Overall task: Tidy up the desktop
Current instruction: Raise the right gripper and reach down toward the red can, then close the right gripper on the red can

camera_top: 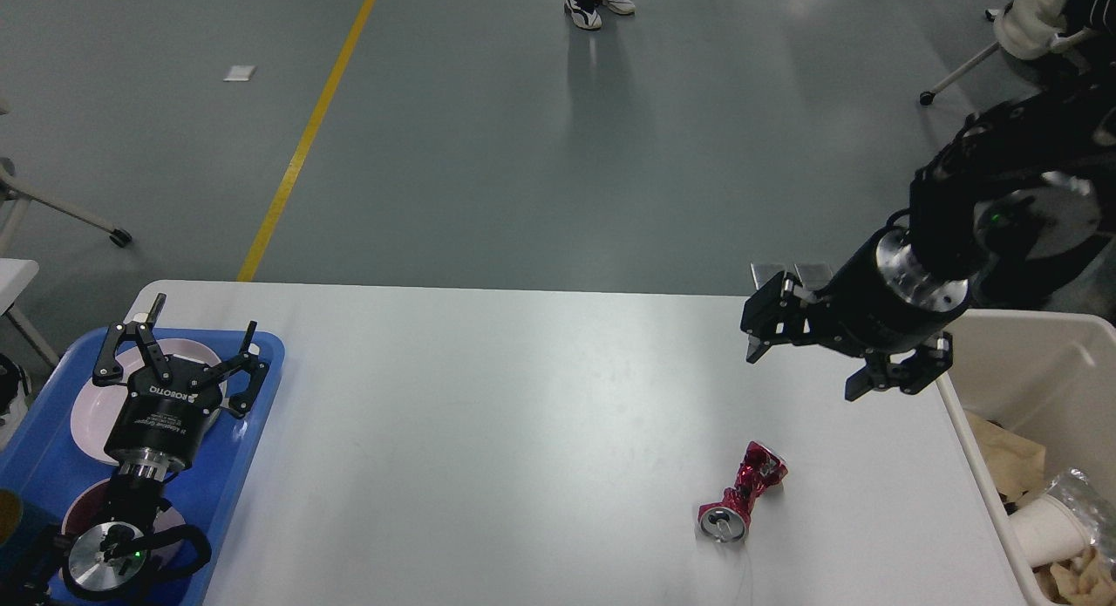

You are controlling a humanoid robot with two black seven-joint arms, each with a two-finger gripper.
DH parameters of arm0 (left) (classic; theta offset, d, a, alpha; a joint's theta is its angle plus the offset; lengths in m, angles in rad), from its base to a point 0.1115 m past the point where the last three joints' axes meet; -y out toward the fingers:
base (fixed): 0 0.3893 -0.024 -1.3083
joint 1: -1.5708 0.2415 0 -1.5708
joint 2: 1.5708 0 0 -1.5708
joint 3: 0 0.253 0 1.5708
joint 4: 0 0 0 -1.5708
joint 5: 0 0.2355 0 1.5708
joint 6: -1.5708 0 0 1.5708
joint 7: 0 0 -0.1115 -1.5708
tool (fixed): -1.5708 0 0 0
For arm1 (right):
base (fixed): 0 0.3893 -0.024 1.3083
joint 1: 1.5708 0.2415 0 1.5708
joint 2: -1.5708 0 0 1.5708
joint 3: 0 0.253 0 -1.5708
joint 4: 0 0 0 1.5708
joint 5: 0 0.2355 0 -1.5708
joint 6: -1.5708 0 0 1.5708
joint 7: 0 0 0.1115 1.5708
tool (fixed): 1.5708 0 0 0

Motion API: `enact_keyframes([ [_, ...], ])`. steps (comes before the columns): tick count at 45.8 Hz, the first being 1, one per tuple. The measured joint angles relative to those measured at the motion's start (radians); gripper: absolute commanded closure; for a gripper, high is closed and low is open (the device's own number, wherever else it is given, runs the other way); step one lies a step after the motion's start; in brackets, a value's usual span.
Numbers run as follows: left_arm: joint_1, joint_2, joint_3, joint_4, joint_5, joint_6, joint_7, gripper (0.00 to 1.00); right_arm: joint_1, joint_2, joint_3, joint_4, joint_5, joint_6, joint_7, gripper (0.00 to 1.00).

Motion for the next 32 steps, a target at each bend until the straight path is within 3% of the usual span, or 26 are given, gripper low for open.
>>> enact_keyframes([
  [8, 0.0, 0.0, 0.0, 0.0, 0.0, -0.002, 0.0, 0.03, -0.248, 0.067, 0.097, -0.13, 0.006, -0.115, -0.003, 0.0],
  [19, 0.0, -0.001, 0.0, 0.0, 0.0, -0.003, 0.0, 0.03, -0.59, 0.224, 0.137, -0.412, 0.005, -0.179, -0.027, 0.0],
  [32, 0.0, -0.001, 0.0, 0.0, 0.0, -0.004, 0.0, 0.03, -0.773, 0.28, 0.137, -0.589, -0.005, -0.24, -0.05, 0.02],
])
